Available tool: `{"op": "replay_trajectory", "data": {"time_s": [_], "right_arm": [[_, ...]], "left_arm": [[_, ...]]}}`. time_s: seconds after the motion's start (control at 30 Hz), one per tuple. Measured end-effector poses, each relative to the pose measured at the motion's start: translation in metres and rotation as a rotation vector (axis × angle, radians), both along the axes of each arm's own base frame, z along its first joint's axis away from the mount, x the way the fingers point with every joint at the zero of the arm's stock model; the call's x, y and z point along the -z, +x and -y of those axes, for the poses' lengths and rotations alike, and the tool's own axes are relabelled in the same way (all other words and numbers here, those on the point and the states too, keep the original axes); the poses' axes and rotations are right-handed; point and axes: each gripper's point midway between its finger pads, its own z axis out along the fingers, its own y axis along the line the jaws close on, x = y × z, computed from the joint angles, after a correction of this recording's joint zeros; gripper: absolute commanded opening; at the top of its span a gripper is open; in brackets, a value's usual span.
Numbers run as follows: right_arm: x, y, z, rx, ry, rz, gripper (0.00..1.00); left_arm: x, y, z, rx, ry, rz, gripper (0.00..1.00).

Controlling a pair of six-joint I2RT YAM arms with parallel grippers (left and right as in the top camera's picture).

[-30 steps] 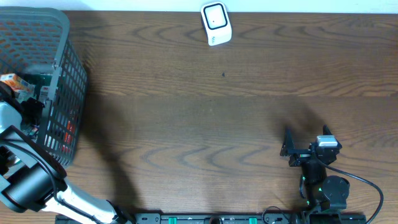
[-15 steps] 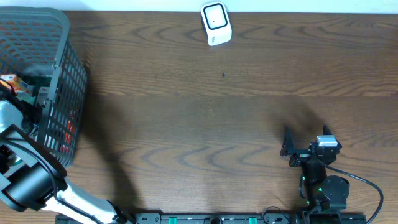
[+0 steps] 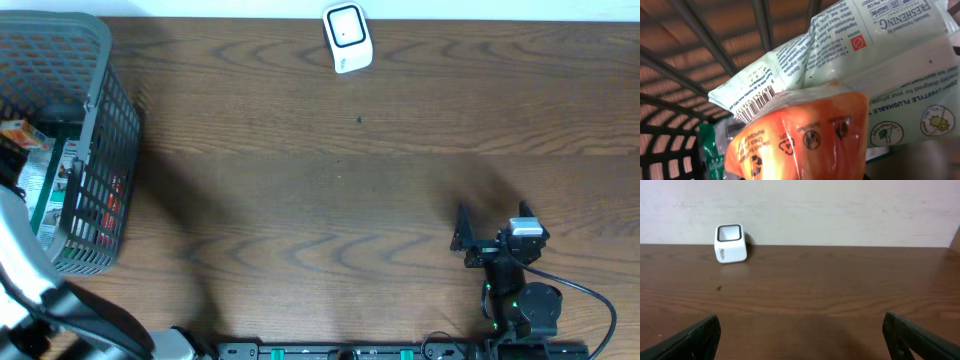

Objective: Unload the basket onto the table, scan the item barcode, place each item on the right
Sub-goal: 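Grasp the mint wipe pack and orange box, lift out of basket, then place the wipe pack and orange box on the table center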

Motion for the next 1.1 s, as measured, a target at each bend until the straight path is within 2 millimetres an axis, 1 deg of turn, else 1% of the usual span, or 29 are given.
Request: {"op": "replay_trajectory", "data": {"time_s": [0.1, 0.17, 0.27, 0.3, 0.33, 0.37, 0.4, 0.43, 0.47, 0.5, 0.53, 0.6, 0.63, 0.67, 0.7, 0.73, 0.8, 0.83, 0.87, 0.9, 0.97, 1.0, 1.03, 1.07, 1.1], "right_arm": [[0.000, 0.000, 0.000, 0.000, 0.000, 0.000, 0.99], [0.000, 0.000, 0.000, 0.000, 0.000, 0.000, 0.99], [0.000, 0.000, 0.000, 0.000, 0.000, 0.000, 0.99], [0.000, 0.000, 0.000, 0.000, 0.000, 0.000, 0.99], [0.000, 0.000, 0.000, 0.000, 0.000, 0.000, 0.99], [0.000, 0.000, 0.000, 0.000, 0.000, 0.000, 0.99], [0.000, 0.000, 0.000, 0.000, 0.000, 0.000, 0.99], [0.000, 0.000, 0.000, 0.000, 0.000, 0.000, 0.99], [0.000, 0.000, 0.000, 0.000, 0.000, 0.000, 0.99], [0.000, 0.000, 0.000, 0.000, 0.000, 0.000, 0.99], [0.000, 0.000, 0.000, 0.000, 0.000, 0.000, 0.99], [0.000, 0.000, 0.000, 0.000, 0.000, 0.000, 0.99], [0.000, 0.000, 0.000, 0.000, 0.000, 0.000, 0.99], [0.000, 0.000, 0.000, 0.000, 0.000, 0.000, 0.99], [0.000, 0.000, 0.000, 0.000, 0.000, 0.000, 0.99], [0.000, 0.000, 0.000, 0.000, 0.000, 0.000, 0.99], [0.000, 0.000, 0.000, 0.000, 0.000, 0.000, 0.99], [0.000, 0.000, 0.000, 0.000, 0.000, 0.000, 0.99], [0.000, 0.000, 0.000, 0.000, 0.000, 0.000, 0.99], [0.000, 0.000, 0.000, 0.000, 0.000, 0.000, 0.99], [0.000, 0.000, 0.000, 0.000, 0.000, 0.000, 0.99], [0.000, 0.000, 0.000, 0.000, 0.000, 0.000, 0.99], [0.000, 0.000, 0.000, 0.000, 0.000, 0.000, 0.99], [0.000, 0.000, 0.000, 0.000, 0.000, 0.000, 0.99], [0.000, 0.000, 0.000, 0.000, 0.000, 0.000, 0.99]], "left_arm": [[-0.040, 0.004, 0.016, 0.034, 0.053, 0.091, 0.07], [-0.070, 0.009, 0.036, 0.083, 0.088, 0.143, 0.07], [-0.124, 0.019, 0.079, 0.187, 0.152, 0.243, 0.07], [-0.145, 0.022, 0.102, 0.241, 0.172, 0.283, 0.07], [-0.159, 0.022, 0.122, 0.289, 0.181, 0.312, 0.07], [-0.171, 0.022, 0.147, 0.350, 0.186, 0.341, 0.07], [-0.180, 0.021, 0.169, 0.406, 0.183, 0.361, 0.07], [-0.185, 0.018, 0.196, 0.477, 0.172, 0.372, 0.07], [-0.186, 0.016, 0.216, 0.533, 0.157, 0.374, 0.07], [-0.182, 0.012, 0.246, 0.617, 0.127, 0.353, 0.07], [-0.177, 0.010, 0.263, 0.671, 0.103, 0.336, 0.07], [-0.156, 0.005, 0.311, 0.809, 0.029, 0.266, 0.07], [-0.142, 0.006, 0.333, 0.876, -0.005, 0.222, 0.07], [-0.118, 0.009, 0.359, 0.943, -0.046, 0.154, 0.07], [-0.096, 0.011, 0.376, 0.976, -0.074, 0.087, 0.07], [-0.063, 0.015, 0.395, 1.003, -0.103, -0.007, 0.08], [-0.016, 0.016, 0.416, 1.021, -0.143, -0.140, 0.07], [0.016, 0.015, 0.430, 1.026, -0.164, -0.236, 0.07], [0.054, 0.013, 0.443, 1.025, -0.184, -0.347, 0.08], [0.061, 0.012, 0.446, 1.027, -0.186, -0.368, 0.08], [0.097, 0.012, 0.457, 1.020, -0.196, -0.469, 0.08], [0.114, 0.013, 0.461, 1.017, -0.198, -0.510, 0.16], [0.128, 0.011, 0.462, 1.009, -0.200, -0.550, 0.27], [0.136, 0.010, 0.462, 1.002, -0.202, -0.574, 0.57], [0.143, 0.009, 0.462, 0.992, -0.205, -0.594, 0.69]]}}
